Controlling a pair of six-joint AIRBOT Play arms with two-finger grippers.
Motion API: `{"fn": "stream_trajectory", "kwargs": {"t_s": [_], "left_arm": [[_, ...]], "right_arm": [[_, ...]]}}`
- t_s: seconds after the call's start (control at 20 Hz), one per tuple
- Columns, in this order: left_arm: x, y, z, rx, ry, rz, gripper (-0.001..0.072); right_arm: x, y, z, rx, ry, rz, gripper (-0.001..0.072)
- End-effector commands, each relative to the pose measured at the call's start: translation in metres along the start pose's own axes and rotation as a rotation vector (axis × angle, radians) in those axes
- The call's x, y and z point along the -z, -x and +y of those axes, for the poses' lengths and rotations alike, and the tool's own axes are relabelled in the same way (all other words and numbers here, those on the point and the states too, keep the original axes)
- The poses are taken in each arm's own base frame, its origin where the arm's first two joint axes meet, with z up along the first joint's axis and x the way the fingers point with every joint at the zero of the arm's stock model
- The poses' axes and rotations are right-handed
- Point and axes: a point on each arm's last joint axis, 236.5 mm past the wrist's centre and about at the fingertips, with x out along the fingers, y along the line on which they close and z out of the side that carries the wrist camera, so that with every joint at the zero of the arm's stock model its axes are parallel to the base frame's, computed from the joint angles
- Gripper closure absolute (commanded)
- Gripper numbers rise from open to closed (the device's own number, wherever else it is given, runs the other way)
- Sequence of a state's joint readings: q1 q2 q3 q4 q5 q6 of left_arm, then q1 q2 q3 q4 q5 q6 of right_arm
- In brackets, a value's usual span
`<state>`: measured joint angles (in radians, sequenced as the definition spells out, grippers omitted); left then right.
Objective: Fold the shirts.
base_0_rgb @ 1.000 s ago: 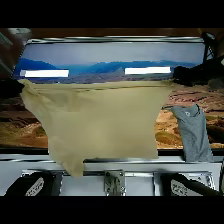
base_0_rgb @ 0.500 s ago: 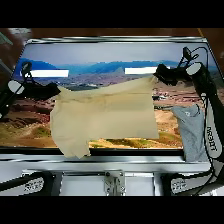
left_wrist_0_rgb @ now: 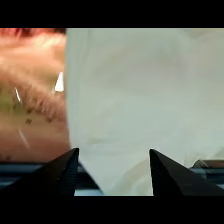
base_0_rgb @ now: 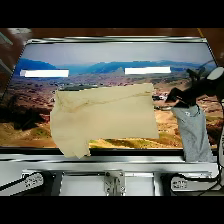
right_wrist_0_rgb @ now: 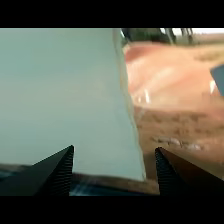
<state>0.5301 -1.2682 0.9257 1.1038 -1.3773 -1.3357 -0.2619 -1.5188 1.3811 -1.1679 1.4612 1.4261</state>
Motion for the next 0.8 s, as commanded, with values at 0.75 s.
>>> {"fn": "stream_trajectory", "kwargs": {"t_s": [0.75], "left_arm": [[0.038, -0.099, 0.009, 0.195, 0.195, -0.036, 0.0174]], "right_arm": [[0.045, -0.022, 0.000, -0.119, -0.107, 0.026, 0.0083]]}}
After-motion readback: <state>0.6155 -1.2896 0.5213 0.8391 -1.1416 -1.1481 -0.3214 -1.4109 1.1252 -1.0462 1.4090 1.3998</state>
